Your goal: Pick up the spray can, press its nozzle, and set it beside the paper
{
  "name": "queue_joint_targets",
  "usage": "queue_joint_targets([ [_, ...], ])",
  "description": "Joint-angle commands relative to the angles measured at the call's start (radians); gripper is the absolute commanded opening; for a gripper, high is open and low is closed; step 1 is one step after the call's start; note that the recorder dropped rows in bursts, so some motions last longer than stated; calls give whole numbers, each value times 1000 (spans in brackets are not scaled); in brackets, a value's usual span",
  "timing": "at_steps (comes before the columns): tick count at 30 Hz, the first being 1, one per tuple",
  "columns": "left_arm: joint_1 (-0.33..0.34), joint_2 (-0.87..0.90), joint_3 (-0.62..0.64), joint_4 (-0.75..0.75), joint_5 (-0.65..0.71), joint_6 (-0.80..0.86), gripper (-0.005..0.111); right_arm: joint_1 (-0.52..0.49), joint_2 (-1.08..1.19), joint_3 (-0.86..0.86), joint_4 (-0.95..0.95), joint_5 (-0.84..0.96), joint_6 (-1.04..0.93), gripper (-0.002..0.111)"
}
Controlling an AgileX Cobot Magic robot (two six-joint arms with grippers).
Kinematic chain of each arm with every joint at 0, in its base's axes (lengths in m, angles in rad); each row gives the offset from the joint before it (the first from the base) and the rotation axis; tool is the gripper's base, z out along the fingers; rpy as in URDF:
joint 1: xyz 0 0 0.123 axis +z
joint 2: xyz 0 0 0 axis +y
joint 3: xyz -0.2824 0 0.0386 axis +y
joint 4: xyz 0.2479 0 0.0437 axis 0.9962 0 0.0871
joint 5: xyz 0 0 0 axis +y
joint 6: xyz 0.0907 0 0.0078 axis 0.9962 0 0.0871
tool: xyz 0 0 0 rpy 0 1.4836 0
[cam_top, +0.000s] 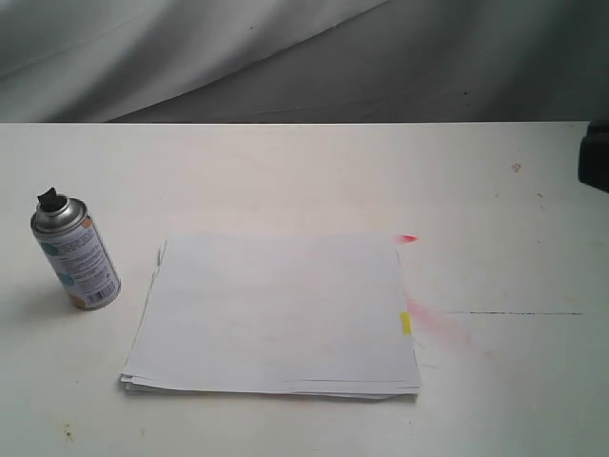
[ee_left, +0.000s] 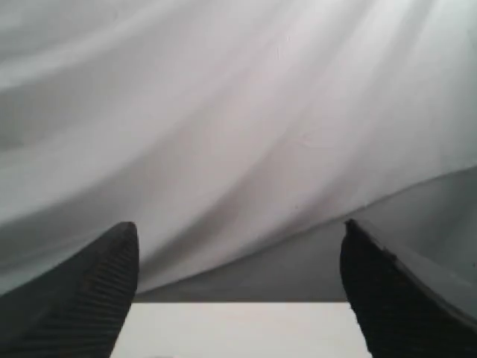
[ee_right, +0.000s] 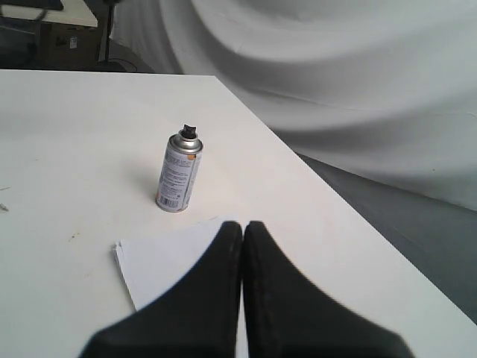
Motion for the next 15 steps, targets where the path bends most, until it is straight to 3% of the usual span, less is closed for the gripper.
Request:
queue_joint_targets([
  [1,2,-235,-2,-11,228,-12,59,-4,-6,3,-1,-7,8,0],
  [9,2,-537,-2,-41,531,-12,26,-4,-6,3,-1,-7,8,0],
  [13,2,-651,-2,-100,601,-12,4,-4,-6,3,-1,-7,8,0],
  [15,2,-687,-2,-115,608,-12,0,-4,-6,3,-1,-7,8,0],
])
